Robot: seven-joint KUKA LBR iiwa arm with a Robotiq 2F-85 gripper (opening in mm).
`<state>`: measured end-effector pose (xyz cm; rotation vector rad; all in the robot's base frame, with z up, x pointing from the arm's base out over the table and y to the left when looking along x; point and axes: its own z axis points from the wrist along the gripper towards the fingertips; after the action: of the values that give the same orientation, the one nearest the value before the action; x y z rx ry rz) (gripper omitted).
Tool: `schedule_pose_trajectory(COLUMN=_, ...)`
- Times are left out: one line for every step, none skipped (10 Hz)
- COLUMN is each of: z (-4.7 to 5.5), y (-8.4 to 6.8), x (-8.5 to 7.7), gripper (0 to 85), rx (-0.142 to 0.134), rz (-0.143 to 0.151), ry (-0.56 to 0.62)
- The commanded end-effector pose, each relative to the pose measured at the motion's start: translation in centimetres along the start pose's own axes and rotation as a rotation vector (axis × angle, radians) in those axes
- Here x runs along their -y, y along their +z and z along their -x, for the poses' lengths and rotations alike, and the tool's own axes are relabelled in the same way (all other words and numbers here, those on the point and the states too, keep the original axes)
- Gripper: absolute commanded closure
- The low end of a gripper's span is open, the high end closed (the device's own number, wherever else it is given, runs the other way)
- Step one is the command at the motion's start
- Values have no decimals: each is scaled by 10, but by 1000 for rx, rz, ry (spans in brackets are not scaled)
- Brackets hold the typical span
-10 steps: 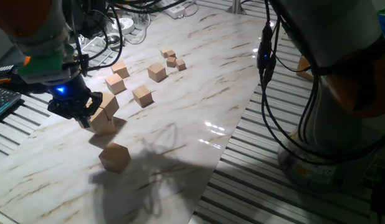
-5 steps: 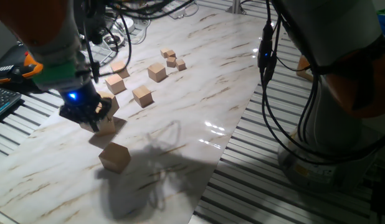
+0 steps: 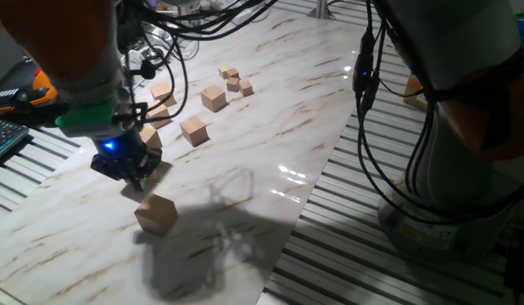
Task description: Stack the blocks into a cross shape
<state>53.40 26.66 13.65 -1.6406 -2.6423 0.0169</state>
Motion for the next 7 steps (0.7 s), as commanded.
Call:
schedule_pose_trajectory(z=0, y=1, x=-1, gripper=0, rx=10, rz=8, ry=154)
schedule_pose_trajectory(z=0, y=2, x=0, gripper=0, rx=23, rz=21, ry=175)
schedule_pose_trajectory(z=1, y=4, x=1, gripper=0, rx=44, rz=26, ry=188)
schedule_pose_trajectory(z=3, y=7, x=2, gripper=0, rx=54, rz=28, ry=203)
schedule_pose_trajectory(z=4, y=10, x=2, gripper=0, rx=67, rz=34, ry=227)
schedule_pose_trajectory(z=7, y=13, x=1, gripper=0, rx=72, rz=36, ry=261)
schedule_pose_trajectory(z=10, y=19, x=0, gripper=0, rx=74, rz=42, ry=301)
